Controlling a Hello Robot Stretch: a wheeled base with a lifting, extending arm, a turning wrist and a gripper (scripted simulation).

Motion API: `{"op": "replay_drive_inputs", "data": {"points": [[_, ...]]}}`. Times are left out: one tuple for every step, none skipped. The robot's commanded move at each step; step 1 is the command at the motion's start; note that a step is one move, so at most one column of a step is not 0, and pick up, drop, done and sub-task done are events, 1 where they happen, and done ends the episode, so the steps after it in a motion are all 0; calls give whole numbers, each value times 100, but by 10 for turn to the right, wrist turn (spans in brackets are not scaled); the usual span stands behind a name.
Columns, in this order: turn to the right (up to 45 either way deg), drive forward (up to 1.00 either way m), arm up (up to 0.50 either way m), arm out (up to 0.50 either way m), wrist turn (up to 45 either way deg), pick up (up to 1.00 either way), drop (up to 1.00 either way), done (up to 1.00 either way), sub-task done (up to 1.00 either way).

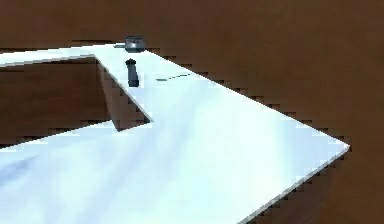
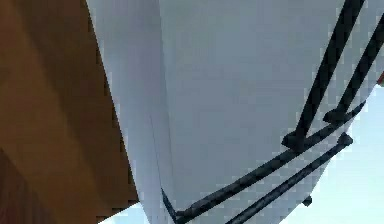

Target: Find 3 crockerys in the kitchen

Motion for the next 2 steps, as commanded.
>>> {"op": "replay_drive_inputs", "data": {"points": [[-450, 0, 0, 0, 0, 0, 0, 0, 0], [-240, 0, 0, 0, 0, 0, 0, 0, 0]]}}
